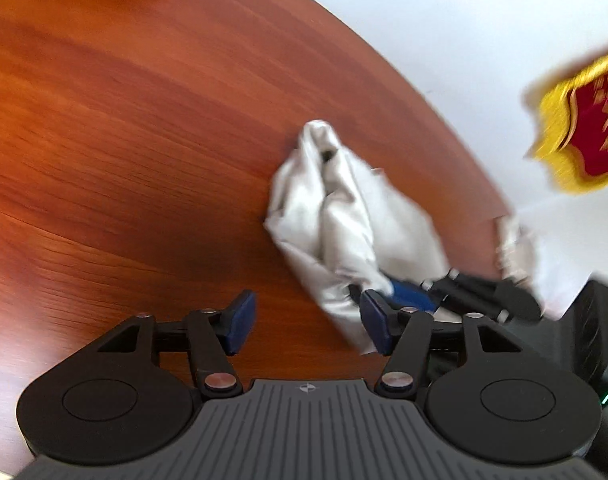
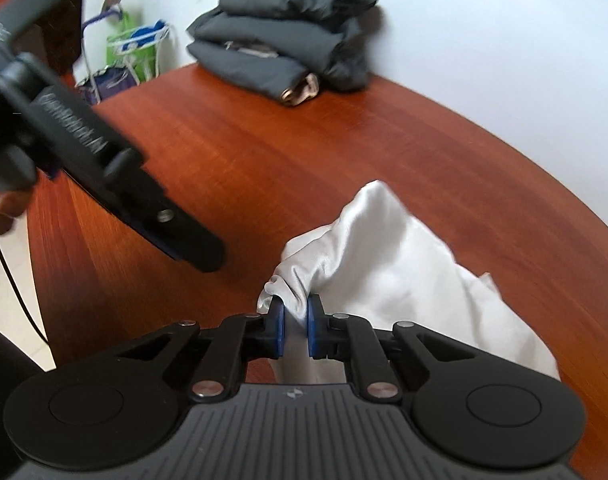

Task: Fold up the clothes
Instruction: 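Lift the shirt bundle with the right gripper toward the left gripper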

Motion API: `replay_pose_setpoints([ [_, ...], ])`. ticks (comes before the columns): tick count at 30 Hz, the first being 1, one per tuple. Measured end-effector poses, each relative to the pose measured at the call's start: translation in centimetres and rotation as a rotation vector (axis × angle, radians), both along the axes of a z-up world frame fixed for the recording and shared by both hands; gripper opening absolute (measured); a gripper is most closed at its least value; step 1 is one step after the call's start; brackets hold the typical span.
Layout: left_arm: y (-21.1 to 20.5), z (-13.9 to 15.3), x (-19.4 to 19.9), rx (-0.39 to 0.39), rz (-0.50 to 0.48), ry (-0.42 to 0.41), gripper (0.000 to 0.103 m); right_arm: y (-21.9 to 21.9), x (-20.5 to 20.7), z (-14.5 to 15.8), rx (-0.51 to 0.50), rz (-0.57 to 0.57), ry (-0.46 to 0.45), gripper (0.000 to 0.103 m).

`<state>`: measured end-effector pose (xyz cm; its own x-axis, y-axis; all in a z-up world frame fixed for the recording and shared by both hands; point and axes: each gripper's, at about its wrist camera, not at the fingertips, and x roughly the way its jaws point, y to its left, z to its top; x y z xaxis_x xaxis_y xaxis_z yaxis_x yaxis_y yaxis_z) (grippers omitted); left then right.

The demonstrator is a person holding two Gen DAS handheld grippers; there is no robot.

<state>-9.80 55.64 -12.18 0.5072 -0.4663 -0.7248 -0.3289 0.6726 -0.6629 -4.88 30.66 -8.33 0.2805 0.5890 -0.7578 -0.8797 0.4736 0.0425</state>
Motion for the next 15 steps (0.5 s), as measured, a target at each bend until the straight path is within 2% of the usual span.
replay_pose_setpoints([
  [7,-0.8,-2.3,2.7,-0.189,0.035,0.014,0.067,-2.1,1.1,0.9,0.029,-0.067,0.011,0.012],
  [15,-1.9,-3.5,4.2,-0.213,0.067,0.06,0.068,-3.2,1.3,1.2,0.038,-0.1,0.015,0.012],
])
